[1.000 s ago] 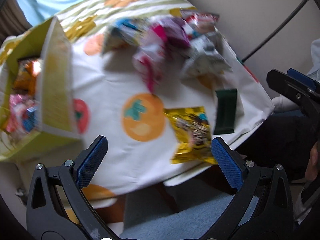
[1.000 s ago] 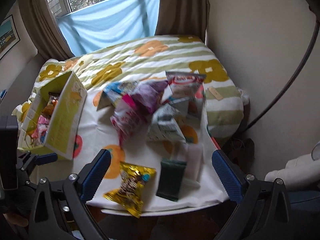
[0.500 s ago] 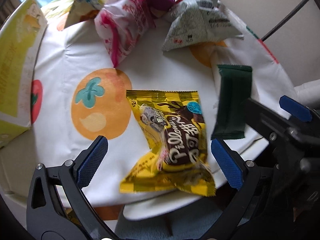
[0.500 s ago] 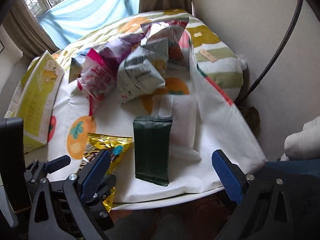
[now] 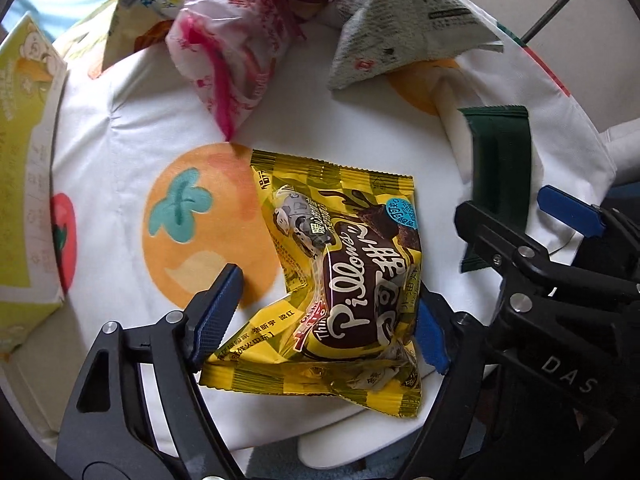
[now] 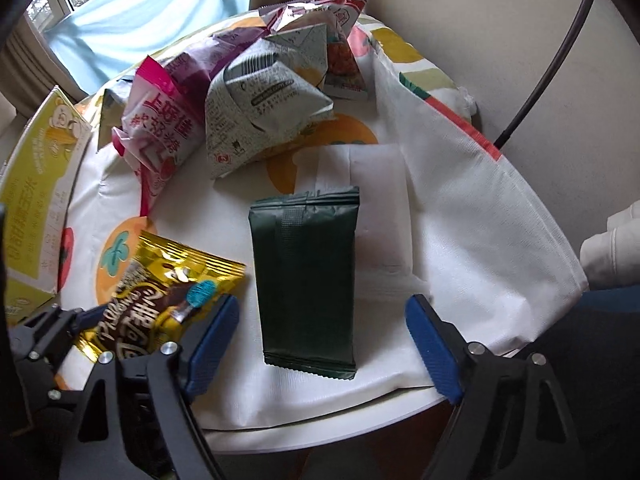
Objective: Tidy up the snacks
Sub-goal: 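Grasp the yellow Pillows pack with the left tool while the right tool grasps the dark green bar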
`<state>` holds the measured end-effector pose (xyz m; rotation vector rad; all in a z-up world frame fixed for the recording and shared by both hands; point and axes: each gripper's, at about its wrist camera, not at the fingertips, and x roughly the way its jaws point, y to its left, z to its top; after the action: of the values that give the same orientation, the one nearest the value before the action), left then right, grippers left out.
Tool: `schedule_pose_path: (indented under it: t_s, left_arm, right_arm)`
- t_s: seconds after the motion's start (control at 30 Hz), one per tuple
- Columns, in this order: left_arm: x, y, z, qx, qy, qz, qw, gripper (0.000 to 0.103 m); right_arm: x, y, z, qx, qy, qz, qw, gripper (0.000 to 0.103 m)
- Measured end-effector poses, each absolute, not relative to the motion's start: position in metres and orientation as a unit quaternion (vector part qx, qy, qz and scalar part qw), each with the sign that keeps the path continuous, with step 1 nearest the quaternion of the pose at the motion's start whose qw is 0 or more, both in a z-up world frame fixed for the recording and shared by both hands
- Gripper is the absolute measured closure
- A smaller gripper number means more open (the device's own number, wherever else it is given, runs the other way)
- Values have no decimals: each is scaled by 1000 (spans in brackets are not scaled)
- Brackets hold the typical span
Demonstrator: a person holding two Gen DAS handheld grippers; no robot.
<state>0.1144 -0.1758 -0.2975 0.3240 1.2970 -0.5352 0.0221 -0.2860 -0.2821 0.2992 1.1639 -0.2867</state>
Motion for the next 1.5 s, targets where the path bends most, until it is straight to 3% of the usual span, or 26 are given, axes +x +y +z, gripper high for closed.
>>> schedule_pose_path:
  t_s: [0.33,0.53,0.63,1.03,1.5]
  left_arm:
    - [120,-175,-298,175,580,-255,753,30]
    - [123,-166,-295,172,580,-254,755,32]
    - [125,-162,-293,169,580,-249,757,33]
    - [127,-145,-265,138,574,-228,775,34]
    - [125,-123,-164,80,500,-178,843,34]
  right_arm:
    - [27,-277,-290,147,548,-153,809,31]
    - [25,-271,-296,140,547,-163,809,45]
    - [25,-269,-296,141,543,-164,811,61]
    - [16,-269,-279,149,530,-131,825,63]
    - [31,-266,-200,115,473,-56,872,63]
